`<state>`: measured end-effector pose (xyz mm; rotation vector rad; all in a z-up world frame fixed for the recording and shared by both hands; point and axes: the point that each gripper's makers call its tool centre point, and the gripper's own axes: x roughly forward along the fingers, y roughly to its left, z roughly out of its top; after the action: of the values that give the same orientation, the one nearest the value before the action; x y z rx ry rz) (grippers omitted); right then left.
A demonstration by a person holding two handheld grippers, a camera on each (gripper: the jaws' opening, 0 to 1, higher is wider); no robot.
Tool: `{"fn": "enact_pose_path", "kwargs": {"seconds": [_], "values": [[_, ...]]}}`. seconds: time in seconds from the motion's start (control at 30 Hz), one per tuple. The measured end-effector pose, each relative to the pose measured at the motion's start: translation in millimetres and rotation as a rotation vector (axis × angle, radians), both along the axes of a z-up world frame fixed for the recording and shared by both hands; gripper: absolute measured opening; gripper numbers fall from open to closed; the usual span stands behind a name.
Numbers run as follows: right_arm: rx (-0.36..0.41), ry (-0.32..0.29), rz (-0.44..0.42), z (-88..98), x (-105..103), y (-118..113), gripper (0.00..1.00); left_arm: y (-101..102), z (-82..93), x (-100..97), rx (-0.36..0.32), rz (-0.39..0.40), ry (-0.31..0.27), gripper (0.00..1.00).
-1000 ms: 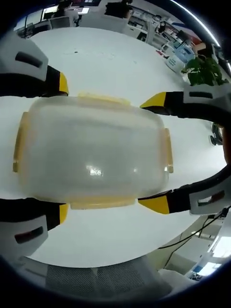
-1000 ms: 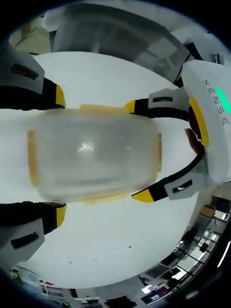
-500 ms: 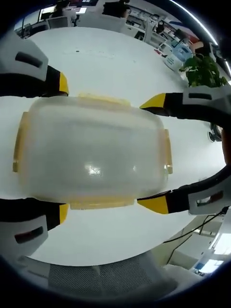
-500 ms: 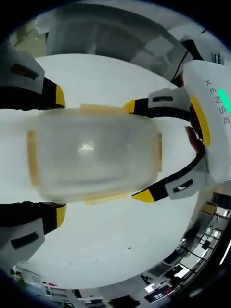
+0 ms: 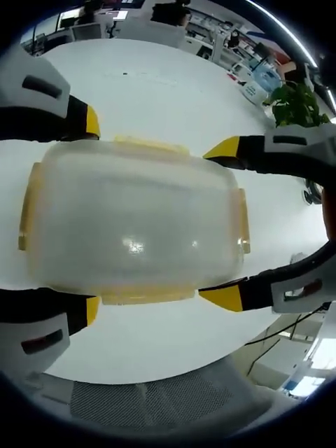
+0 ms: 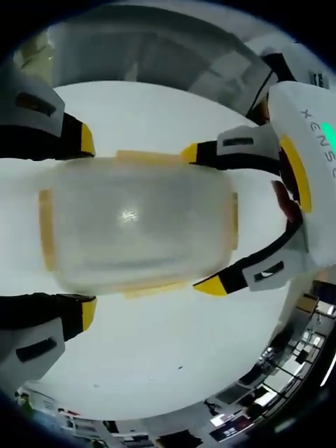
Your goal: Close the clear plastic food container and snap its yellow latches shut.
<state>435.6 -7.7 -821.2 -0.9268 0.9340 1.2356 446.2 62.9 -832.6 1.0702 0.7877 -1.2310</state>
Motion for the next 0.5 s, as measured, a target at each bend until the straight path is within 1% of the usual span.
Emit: {"fn": "enact_pose_path", "kwargs": {"seconds": [0.5], "values": [[-0.008,0.002,-0.006,-0.5,-10.3,26.5,0.79,27.9,-0.5,-9.7,-0.004,0.001,0.0,0.88]]}}
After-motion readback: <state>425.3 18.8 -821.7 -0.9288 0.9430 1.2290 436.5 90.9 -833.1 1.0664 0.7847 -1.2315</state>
